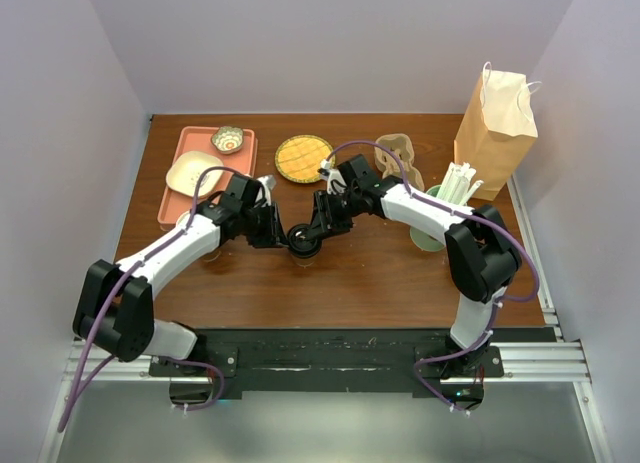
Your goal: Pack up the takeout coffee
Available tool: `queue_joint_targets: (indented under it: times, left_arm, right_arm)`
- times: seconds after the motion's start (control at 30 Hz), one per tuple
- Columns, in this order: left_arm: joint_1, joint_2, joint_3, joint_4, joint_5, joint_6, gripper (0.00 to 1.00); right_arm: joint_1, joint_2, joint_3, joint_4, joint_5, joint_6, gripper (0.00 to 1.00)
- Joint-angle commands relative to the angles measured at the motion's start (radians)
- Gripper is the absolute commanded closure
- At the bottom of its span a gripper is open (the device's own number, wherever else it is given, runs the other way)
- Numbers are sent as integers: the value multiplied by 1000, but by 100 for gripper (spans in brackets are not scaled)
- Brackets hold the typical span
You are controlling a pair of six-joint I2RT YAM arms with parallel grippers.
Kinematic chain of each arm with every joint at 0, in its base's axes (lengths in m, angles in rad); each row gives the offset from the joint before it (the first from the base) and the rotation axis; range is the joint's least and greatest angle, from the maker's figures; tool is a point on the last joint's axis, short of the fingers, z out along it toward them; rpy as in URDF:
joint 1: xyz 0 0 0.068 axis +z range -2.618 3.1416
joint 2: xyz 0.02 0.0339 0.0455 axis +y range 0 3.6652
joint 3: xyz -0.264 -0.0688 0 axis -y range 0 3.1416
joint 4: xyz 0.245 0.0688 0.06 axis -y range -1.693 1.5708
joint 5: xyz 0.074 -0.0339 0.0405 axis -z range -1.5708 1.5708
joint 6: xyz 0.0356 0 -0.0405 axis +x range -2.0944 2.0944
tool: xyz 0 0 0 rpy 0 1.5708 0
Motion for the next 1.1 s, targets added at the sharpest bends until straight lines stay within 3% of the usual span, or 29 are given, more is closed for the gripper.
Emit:
queue_joint_targets:
  times: [0.0, 0.2, 0.4, 1.07]
  left_arm:
    - [-36, 84, -52, -66, -130, 13, 72]
    - [-17, 84, 158, -162, -78, 57, 62]
    - [-12, 112, 297, -208, -35, 106, 60]
    - [-9, 148, 304, -172, -52, 226, 66]
  right_arm:
    - [10, 90, -59, -88, 166, -114, 64]
    - [12, 100, 8, -195, 197, -230, 65]
    - [10, 92, 8, -214, 192, -252, 67]
    - [12, 112, 51, -238, 186, -270, 69]
